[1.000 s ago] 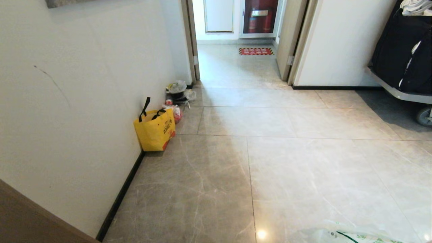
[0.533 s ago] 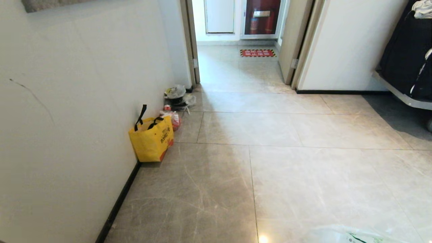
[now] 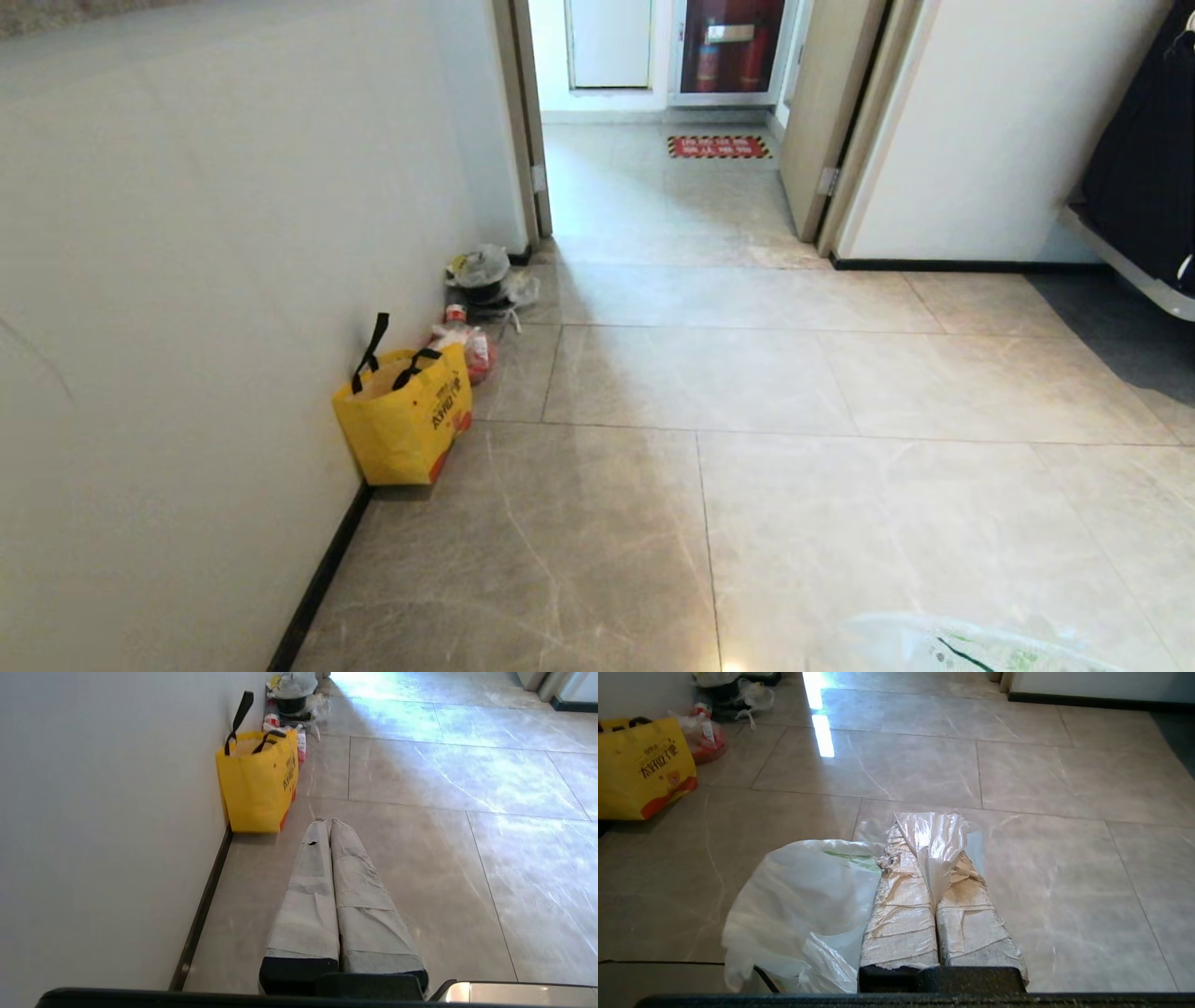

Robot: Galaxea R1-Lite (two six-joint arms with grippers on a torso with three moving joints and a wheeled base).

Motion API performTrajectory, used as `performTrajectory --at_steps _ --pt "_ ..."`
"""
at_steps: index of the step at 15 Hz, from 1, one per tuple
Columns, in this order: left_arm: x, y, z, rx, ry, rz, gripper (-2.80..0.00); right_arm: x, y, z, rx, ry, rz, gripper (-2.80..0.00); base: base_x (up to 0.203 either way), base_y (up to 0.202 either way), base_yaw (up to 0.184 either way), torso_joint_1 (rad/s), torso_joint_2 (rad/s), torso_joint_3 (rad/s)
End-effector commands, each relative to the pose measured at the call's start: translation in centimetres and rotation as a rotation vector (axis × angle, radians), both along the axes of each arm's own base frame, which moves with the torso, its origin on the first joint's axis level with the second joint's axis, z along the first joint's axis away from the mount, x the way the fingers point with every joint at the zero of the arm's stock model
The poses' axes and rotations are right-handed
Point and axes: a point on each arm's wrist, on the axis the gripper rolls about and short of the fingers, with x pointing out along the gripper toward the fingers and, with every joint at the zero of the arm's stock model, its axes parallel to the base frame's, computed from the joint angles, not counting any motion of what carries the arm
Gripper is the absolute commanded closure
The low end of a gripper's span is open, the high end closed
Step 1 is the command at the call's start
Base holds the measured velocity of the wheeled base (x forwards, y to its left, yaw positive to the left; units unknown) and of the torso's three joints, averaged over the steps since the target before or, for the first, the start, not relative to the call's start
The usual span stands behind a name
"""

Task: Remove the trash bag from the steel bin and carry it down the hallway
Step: Put the trash bag at the door

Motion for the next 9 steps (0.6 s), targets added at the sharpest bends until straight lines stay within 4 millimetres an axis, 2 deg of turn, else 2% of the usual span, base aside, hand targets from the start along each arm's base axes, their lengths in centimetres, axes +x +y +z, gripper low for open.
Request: performTrajectory --at_steps 1,9 --pt "0.0 0.0 0.0 0.0 0.0 0.001 0.0 0.01 0.0 0.01 -0.001 0.0 0.0 0.0 0.191 0.0 0.0 0.006 0.0 -0.001" --pt "0.0 0.0 0.0 0.0 0.0 0.001 0.0 0.01 0.0 0.01 -0.001 0.0 0.0 0.0 0.19 0.0 0.0 0.002 0.0 0.003"
